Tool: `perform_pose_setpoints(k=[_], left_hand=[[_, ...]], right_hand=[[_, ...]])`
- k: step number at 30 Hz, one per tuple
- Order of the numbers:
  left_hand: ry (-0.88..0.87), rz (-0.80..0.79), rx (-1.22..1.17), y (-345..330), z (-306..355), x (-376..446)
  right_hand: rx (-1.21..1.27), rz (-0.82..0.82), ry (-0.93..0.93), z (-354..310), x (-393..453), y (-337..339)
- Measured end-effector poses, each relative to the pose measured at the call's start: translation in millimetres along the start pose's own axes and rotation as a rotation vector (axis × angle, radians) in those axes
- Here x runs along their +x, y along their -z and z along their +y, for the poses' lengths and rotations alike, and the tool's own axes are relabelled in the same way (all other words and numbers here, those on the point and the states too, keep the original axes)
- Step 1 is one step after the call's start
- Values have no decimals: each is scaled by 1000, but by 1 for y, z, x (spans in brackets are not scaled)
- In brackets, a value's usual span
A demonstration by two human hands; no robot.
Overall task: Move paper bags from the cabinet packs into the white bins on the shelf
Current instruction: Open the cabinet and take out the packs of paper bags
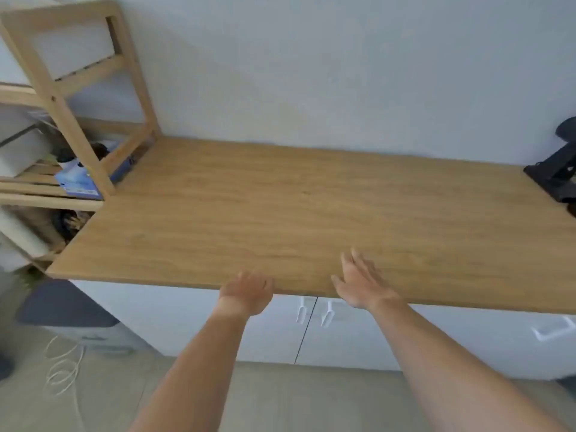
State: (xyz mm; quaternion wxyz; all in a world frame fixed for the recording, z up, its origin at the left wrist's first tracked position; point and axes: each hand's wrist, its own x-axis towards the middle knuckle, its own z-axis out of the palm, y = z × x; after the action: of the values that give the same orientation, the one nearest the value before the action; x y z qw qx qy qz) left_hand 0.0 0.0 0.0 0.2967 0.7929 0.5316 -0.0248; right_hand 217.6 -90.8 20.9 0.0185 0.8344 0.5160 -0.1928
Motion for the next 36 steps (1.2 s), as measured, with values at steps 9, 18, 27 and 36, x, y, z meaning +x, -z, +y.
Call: perform_pose_setpoints(k=[9,18,27,36], left_hand=[[136,-115,-232,-112,-4,18],[173,31,-543,-146,48,39],[216,-25,-494,-145,50,41],[183,-38,-447,-169,24,-31]], right_hand=[[-11,262,-7,18,42,-79],[-62,461,-7,18,48,-96],[-86,390,-15,17,47,-93],[13,260,-13,7,7,-93]])
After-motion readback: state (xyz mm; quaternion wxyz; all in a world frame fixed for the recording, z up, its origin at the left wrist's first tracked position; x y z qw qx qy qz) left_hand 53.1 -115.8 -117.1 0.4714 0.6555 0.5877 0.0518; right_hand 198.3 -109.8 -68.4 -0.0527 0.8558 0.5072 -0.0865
